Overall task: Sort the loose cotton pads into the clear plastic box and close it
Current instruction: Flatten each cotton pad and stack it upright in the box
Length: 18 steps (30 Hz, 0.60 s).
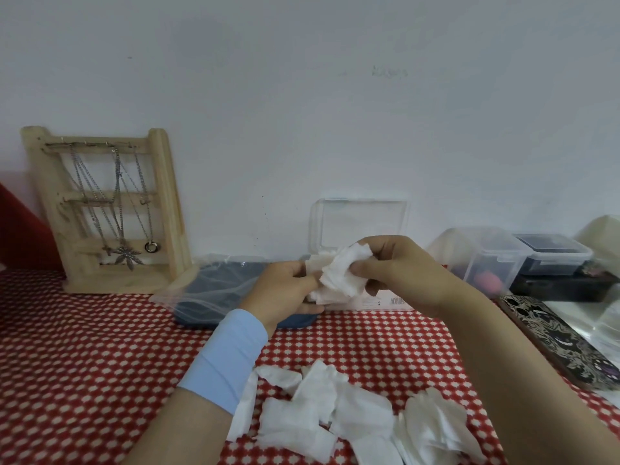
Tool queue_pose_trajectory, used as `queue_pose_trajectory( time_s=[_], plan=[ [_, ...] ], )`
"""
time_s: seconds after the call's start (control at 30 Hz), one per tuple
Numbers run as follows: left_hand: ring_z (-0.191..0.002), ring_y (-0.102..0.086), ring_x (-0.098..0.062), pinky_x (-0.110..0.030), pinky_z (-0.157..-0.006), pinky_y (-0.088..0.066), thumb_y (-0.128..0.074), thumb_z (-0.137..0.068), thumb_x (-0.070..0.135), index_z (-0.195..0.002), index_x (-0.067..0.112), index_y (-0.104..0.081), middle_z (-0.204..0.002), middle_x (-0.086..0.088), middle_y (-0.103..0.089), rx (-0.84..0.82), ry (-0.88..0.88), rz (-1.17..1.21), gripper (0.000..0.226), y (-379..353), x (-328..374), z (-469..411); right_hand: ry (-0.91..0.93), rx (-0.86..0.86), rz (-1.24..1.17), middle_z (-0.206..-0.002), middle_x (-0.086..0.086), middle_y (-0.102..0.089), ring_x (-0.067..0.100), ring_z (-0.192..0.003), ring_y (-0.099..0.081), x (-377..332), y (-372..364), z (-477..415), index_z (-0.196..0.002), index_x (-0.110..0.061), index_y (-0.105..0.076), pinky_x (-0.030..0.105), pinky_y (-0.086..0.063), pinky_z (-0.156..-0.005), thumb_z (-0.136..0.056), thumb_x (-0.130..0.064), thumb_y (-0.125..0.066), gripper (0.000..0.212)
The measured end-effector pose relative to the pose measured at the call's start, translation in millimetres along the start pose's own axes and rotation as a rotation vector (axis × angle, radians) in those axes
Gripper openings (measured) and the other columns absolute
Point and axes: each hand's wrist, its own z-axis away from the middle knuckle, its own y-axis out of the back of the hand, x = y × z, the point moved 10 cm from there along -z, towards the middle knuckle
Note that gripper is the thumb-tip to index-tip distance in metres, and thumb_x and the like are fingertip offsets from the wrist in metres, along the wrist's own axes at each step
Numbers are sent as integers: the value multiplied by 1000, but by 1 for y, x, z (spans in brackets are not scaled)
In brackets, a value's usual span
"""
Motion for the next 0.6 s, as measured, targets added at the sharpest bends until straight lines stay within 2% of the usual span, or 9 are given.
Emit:
queue_pose_trajectory(
  time_s=[0.1, 0.17, 0.3, 0.37, 0.5, 0.6],
  plan=[
    [-94, -74, -19, -26, -69, -61, -65, -97, 14, -112, 9, -72, -103, -5, -76, -1, 13, 3, 18, -2, 0, 1, 26, 49, 65, -81, -4, -71, 1, -60, -58, -5, 3, 1, -98, -13, -76, 21, -47, -61, -94, 1, -59, 22],
    [-95, -74, -21, -27, -68, -61, -62, -98, 12, -116, 5, -70, -107, -8, -75, -7, 32, 29, 21, -4, 1, 3, 34, 53, 114, -87, -8, -75, 3, -61, -63, -9, 1, 1, -107, -17, -75, 15, -48, -59, -93, 1, -62, 26],
    [-88, -77, -22, -27, -63, -60, -57, -101, 13, -115, 5, -68, -110, -14, -74, -60, 44, 180, 19, -12, 6, 9, 14, 117, 269, -95, -8, -73, 5, -64, -70, -9, 5, 0, -117, -26, -69, 11, -50, -61, -88, -7, -74, 35],
    [-87, -77, -22, -27, -63, -60, -56, -101, 13, -112, 4, -69, -108, -15, -74, -70, 37, 205, 19, -13, 7, 9, -5, 144, 280, -90, -7, -74, 5, -65, -70, -7, 8, -1, -112, -25, -71, 13, -52, -62, -87, -8, -75, 31],
    [-83, -77, -21, -26, -62, -60, -58, -100, 12, -110, 2, -69, -103, -16, -75, -60, 40, 170, 19, -11, 7, 9, 9, 209, 271, -85, -3, -76, 9, -68, -71, -7, 14, -2, -102, -20, -74, 25, -60, -69, -90, -13, -72, 14],
    [-85, -77, -20, -25, -62, -60, -56, -102, 12, -119, 2, -67, -107, -14, -75, -71, 33, 164, 22, -14, 8, 10, 25, 262, 191, -77, 2, -75, 0, -55, -62, -7, 16, -2, -93, -22, -74, 17, -52, -55, -92, -15, -70, 8]
  ],
)
